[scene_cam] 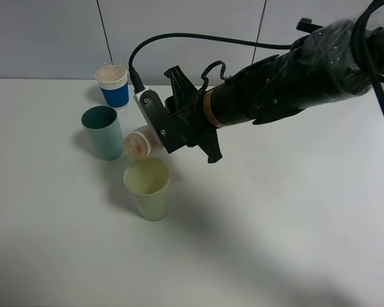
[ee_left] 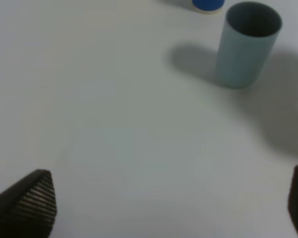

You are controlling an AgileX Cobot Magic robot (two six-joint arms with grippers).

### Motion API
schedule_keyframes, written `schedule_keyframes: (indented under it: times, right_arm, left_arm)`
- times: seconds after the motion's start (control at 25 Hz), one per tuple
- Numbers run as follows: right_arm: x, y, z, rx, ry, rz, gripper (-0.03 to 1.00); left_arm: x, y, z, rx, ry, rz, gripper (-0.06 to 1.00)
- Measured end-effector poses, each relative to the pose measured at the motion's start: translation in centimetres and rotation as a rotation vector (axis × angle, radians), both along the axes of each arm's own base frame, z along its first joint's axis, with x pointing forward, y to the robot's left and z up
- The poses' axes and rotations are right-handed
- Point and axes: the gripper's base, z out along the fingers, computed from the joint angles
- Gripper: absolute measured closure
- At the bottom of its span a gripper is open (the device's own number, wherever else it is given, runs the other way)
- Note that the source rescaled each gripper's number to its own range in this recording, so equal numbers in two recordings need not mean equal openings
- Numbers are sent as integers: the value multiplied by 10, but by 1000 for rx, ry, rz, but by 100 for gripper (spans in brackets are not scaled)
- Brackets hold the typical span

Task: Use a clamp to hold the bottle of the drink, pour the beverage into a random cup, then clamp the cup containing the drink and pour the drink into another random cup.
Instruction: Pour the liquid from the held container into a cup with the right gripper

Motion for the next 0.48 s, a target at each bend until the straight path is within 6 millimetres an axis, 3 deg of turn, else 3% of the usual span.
schedule_keyframes:
  times: [0.48]
  right_arm:
    - [0, 0, 0, -49, -52, 64, 94]
  left_arm:
    - [0, 0, 0, 0, 0, 0, -1]
